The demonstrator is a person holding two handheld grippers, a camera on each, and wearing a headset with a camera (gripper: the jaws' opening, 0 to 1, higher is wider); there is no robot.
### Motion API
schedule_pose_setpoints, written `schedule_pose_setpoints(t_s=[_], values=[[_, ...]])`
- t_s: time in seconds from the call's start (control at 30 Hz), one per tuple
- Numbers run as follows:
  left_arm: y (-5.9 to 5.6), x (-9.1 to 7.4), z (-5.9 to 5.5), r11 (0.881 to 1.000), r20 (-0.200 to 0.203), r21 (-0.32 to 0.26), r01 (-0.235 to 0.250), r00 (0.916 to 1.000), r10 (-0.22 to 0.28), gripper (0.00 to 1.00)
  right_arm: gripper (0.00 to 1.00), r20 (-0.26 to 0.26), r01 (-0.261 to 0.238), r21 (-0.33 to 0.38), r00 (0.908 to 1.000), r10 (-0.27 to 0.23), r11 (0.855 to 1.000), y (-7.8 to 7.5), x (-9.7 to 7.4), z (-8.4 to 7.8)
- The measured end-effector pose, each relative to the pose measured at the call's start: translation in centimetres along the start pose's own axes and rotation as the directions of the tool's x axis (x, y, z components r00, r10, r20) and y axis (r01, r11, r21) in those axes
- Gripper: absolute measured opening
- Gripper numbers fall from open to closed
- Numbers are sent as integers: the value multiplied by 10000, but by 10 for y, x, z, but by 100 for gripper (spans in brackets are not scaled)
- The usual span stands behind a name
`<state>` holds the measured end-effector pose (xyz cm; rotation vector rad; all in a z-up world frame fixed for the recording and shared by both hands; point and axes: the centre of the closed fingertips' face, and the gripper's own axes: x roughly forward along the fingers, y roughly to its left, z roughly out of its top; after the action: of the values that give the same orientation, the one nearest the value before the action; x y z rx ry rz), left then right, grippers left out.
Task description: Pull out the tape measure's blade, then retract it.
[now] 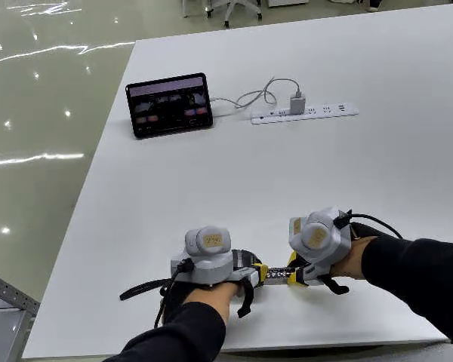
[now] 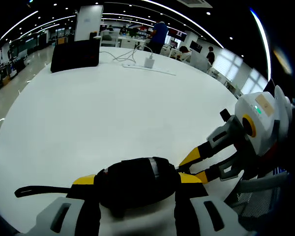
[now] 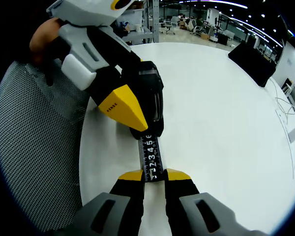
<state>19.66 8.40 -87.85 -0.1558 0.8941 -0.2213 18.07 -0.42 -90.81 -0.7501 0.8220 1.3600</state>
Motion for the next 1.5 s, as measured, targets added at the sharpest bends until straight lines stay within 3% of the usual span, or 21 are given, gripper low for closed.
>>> schedule_pose_setpoints(t_s=[0.23,0.83,1.5], values=[[0,0,0,10000,11,-27,42,10000,-42,56,11,352,-170,166,9992,164,9997,1,5,10],[-1,1,0,10000,-23,-6,73,10000,-73,56,10,632,-208,-144,9978,216,9997,3,15,25],[0,0,0,10000,66,-19,92,9999,-92,56,11,1309,108,-501,9914,-42,9987,5,11,20]])
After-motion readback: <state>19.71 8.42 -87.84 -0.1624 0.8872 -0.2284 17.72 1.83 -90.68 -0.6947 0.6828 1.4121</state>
